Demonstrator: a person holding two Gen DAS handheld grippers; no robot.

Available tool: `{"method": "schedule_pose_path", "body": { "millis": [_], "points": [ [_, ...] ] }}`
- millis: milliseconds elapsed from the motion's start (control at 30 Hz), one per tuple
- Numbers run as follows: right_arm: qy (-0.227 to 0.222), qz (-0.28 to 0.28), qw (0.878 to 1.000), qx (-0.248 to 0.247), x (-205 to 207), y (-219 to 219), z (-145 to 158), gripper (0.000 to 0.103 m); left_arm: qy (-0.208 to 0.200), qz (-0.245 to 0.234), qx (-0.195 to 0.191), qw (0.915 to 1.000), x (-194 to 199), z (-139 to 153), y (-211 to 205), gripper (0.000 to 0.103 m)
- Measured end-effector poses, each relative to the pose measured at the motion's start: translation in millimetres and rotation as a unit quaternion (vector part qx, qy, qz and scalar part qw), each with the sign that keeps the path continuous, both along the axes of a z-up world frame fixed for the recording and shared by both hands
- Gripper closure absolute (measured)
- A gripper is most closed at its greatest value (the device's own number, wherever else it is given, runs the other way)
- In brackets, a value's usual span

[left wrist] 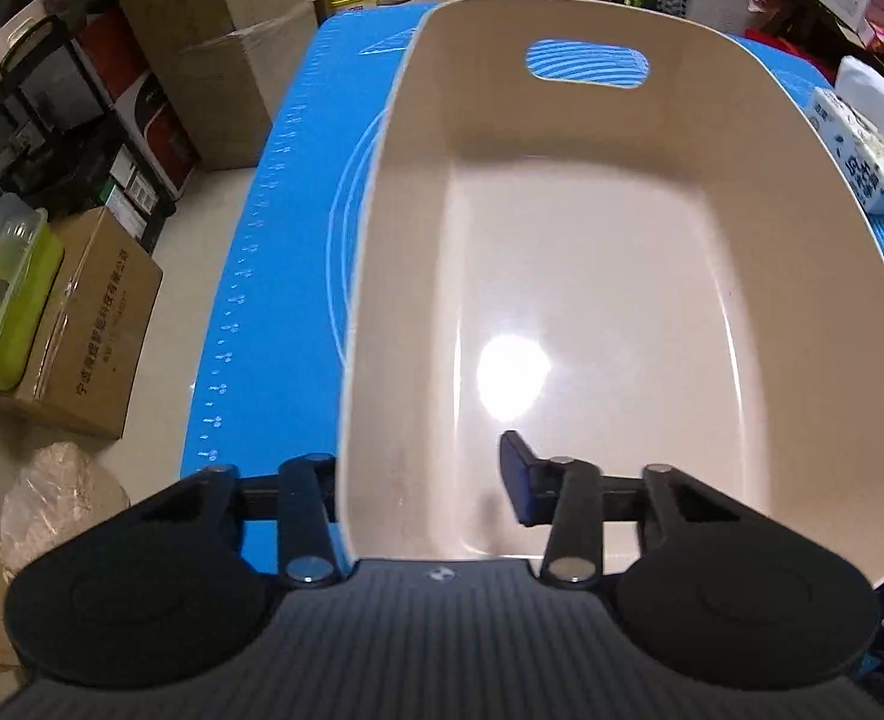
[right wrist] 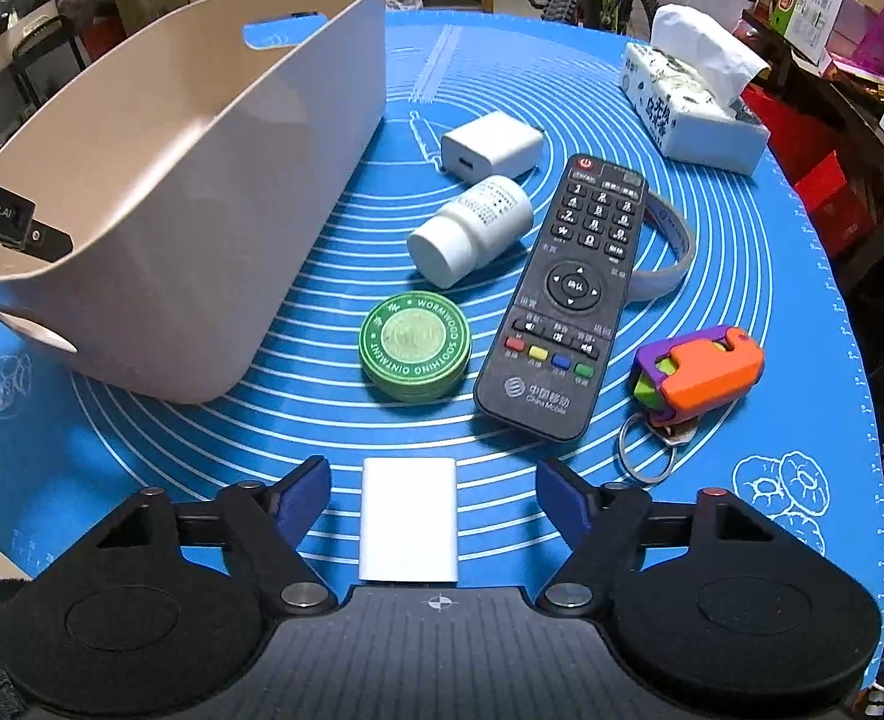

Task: Organize rigid objects
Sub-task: 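Grasp the bin rim with the left tool while the right tool grasps the white charger, then carry the white charger into the bin and open the right tool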

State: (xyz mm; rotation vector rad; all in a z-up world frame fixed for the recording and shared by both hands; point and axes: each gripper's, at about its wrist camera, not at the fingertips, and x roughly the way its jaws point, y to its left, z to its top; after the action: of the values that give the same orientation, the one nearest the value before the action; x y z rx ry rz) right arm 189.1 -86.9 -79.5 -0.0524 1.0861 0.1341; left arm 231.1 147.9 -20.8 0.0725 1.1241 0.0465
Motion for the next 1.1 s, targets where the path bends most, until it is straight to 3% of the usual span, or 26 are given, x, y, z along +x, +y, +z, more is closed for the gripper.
{"method": "schedule_pose_path", "body": {
  "millis": [100,333,400,500,800,1100],
  "points": [
    [0.005,0.004,1.000,-0.006,0,3,-3,0.033,-0.002,0.018,-0.004,0.9998,0,1,10,0.082],
    [0.018,0.010,1.000,-0.007,1,6,-7,0.049,-0.003,0.018,-0.001,0.9998,3,1,11,0.085],
    [0.018,0.013,1.000,-0.004,0,7,-8,0.052,-0.003,0.023,-0.001,0.9997,2,1,12,0.093],
    [0.017,0.019,1.000,-0.006,0,9,-8,0.060,-0.003,0.028,-0.016,0.9995,1,1,18,0.095],
    [0.000,0.012,1.000,0.003,-1,4,2,0.061,-0.005,0.028,-0.027,0.9992,1,1,19,0.096],
    [-0.087,0.000,0.996,0.012,3,-2,57,0.061,-0.005,0.026,-0.028,0.9992,1,0,22,0.096]
  ]
}}
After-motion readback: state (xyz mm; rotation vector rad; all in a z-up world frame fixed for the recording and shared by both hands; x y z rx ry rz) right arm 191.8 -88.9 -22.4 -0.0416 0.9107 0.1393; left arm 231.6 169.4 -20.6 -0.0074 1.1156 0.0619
